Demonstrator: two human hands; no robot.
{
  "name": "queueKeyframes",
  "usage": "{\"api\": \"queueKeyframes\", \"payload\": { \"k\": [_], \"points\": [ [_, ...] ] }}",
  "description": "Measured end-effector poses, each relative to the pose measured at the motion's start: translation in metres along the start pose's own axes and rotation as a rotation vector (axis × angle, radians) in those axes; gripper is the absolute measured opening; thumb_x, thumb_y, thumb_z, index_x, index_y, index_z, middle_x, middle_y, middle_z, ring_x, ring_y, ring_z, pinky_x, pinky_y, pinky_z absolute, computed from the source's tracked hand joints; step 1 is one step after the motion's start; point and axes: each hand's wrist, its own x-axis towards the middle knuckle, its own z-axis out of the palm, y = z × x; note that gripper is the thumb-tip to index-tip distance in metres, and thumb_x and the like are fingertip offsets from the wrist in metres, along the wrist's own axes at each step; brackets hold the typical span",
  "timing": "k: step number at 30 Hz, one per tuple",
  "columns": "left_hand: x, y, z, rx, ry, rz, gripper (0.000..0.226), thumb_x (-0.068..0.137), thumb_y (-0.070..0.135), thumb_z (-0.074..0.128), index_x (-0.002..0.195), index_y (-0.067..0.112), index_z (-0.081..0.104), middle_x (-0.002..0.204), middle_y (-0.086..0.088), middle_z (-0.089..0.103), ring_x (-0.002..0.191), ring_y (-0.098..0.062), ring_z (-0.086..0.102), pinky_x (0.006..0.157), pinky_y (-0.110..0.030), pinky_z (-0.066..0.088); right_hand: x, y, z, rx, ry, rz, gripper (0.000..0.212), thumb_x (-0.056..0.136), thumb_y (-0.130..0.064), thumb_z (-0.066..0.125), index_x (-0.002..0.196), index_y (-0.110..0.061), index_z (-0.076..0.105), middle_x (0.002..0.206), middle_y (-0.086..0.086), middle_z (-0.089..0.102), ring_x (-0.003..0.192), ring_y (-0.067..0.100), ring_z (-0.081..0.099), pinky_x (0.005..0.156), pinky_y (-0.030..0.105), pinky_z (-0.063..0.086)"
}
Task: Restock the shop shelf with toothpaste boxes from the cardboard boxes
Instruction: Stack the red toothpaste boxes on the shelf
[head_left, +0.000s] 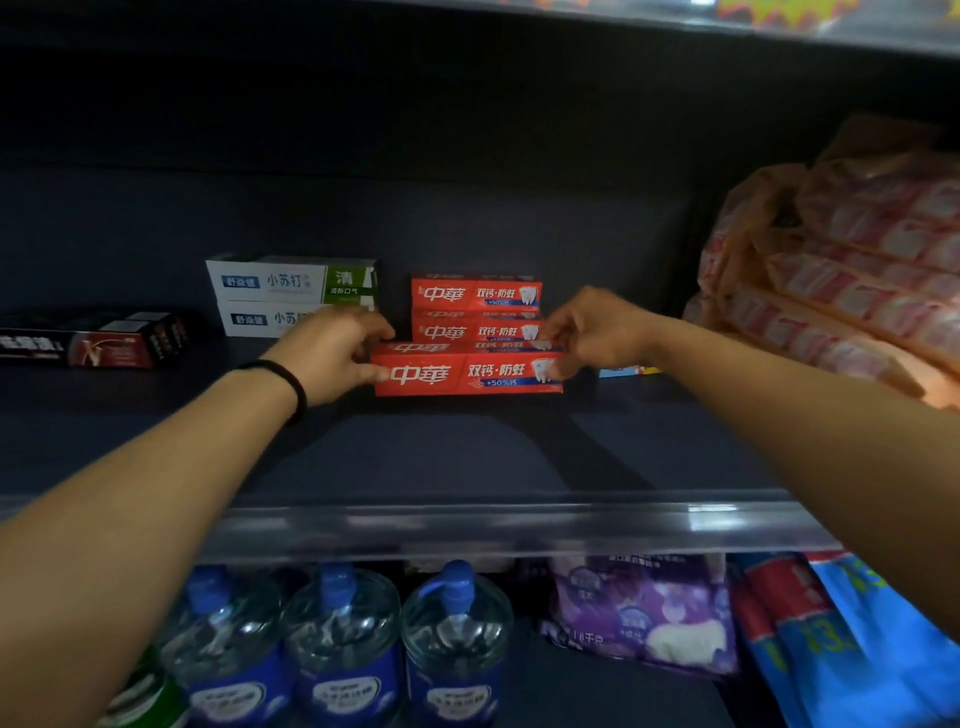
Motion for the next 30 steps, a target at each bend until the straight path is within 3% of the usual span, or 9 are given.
{"api": "queueKeyframes", "payload": {
  "k": [5, 10, 14, 17, 24, 30],
  "points": [
    [0.024, 0.003, 0.020, -0.213, 0.001, -0.101, 0.033, 0.079, 0.017, 0.076, 0.110, 0.017, 0.068, 0.108, -0.005, 0.067, 0.096, -0.017, 0.062, 0.088, -0.027, 0.048, 0.015, 0.017, 0.007, 0.017, 0.016, 0.015, 0.040, 0.077, -0.017, 0.080, 0.115, -0.014, 0.067, 0.101, -0.007, 0.064, 0.094, 0.010, 0.061, 0.081, 0.022, 0.046],
    [0.056, 0.003, 0.039, -0.228, 0.027, -0.120, 0.029, 0.079, 0.013, 0.075, 0.107, 0.013, 0.070, 0.106, -0.004, 0.068, 0.093, -0.016, 0.061, 0.086, -0.025, 0.046, 0.038, 0.037, 0.013, -0.011, 0.054, 0.063, 0.042, 0.077, -0.017, 0.080, 0.116, -0.012, 0.065, 0.109, -0.002, 0.066, 0.099, 0.012, 0.061, 0.082, 0.022, 0.047],
    [0.078, -0.001, 0.054, -0.188, 0.044, -0.100, 0.029, 0.077, 0.011, 0.076, 0.105, 0.010, 0.071, 0.108, -0.008, 0.069, 0.097, -0.020, 0.063, 0.086, -0.026, 0.046, 0.055, 0.044, 0.020, -0.039, 0.098, 0.046, 0.038, 0.076, -0.013, 0.080, 0.102, -0.018, 0.053, 0.100, -0.004, 0.057, 0.093, 0.011, 0.054, 0.082, 0.026, 0.045],
    [0.089, -0.002, 0.065, -0.157, 0.066, -0.087, 0.029, 0.079, 0.011, 0.075, 0.108, 0.008, 0.070, 0.110, -0.010, 0.067, 0.099, -0.023, 0.062, 0.085, -0.027, 0.045, 0.072, 0.052, 0.025, -0.148, 0.130, 0.041, 0.034, 0.074, -0.015, 0.081, 0.097, -0.015, 0.055, 0.103, 0.001, 0.061, 0.091, 0.014, 0.056, 0.078, 0.026, 0.044],
    [0.109, -0.012, 0.077, -0.093, 0.109, -0.075, 0.033, 0.082, 0.012, 0.072, 0.115, 0.007, 0.067, 0.119, -0.013, 0.064, 0.108, -0.027, 0.060, 0.094, -0.031, 0.044, 0.104, 0.066, 0.030, -0.335, 0.217, -0.036, 0.033, 0.078, -0.021, 0.078, 0.107, -0.011, 0.068, 0.115, 0.006, 0.064, 0.103, 0.021, 0.059, 0.093, 0.033, 0.048],
    [0.116, -0.017, 0.086, -0.081, 0.170, -0.083, 0.034, 0.083, 0.011, 0.071, 0.117, 0.008, 0.067, 0.122, -0.012, 0.063, 0.111, -0.028, 0.058, 0.100, -0.034, 0.043, 0.118, 0.070, 0.036, -0.392, 0.275, -0.032, 0.032, 0.081, -0.025, 0.075, 0.110, -0.017, 0.066, 0.123, 0.009, 0.055, 0.107, 0.024, 0.056, 0.093, 0.034, 0.046]
  ]
}}
